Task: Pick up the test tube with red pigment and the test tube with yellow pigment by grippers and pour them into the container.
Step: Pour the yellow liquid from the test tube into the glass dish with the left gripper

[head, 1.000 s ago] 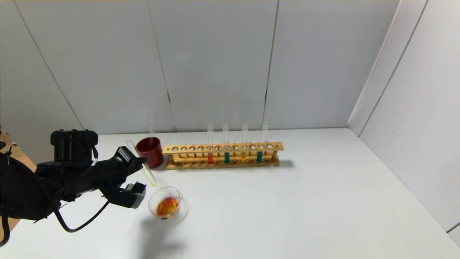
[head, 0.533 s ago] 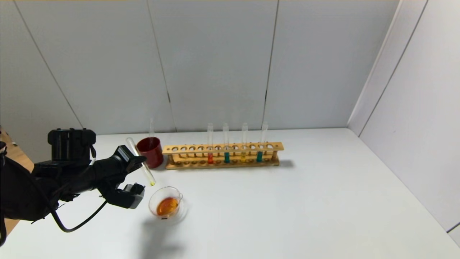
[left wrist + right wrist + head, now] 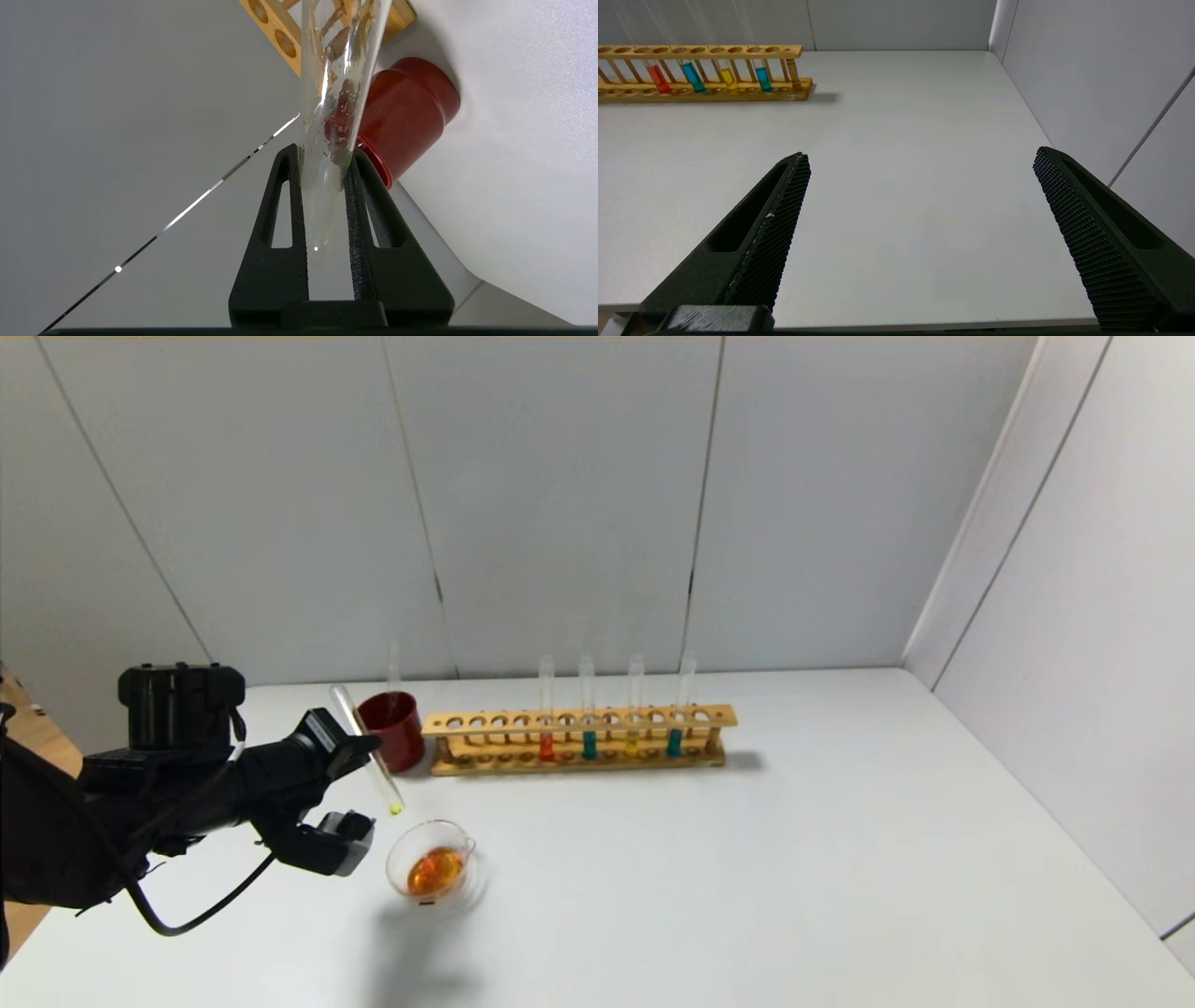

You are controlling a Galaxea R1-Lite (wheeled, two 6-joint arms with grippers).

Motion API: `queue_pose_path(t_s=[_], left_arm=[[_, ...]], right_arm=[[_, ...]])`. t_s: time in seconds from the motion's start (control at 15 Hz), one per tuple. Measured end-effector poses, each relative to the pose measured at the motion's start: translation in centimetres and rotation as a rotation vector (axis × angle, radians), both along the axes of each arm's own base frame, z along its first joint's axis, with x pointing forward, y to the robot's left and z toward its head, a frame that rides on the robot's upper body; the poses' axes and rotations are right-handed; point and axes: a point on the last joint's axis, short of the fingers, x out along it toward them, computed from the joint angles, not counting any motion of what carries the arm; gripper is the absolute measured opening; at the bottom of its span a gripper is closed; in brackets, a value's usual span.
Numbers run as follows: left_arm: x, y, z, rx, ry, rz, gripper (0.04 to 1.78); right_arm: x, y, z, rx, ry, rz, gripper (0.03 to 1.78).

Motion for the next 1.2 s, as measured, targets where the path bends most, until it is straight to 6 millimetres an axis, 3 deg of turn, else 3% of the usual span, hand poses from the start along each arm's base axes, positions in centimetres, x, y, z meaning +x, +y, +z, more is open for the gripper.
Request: queue_pose_path(t_s=[0.47, 1.2], left_arm=[[0.0, -1.0, 0.2, 0.008, -0.010, -0.027, 0.30], [0.6, -1.5, 1.4, 0.168, -0.158, -0.066, 0.30]], right_arm=[[0.0, 0.0, 0.0, 0.000, 0.000, 0.000, 1.75], [0.0, 0.0, 0.0, 0.000, 0.000, 0.000, 1.75]])
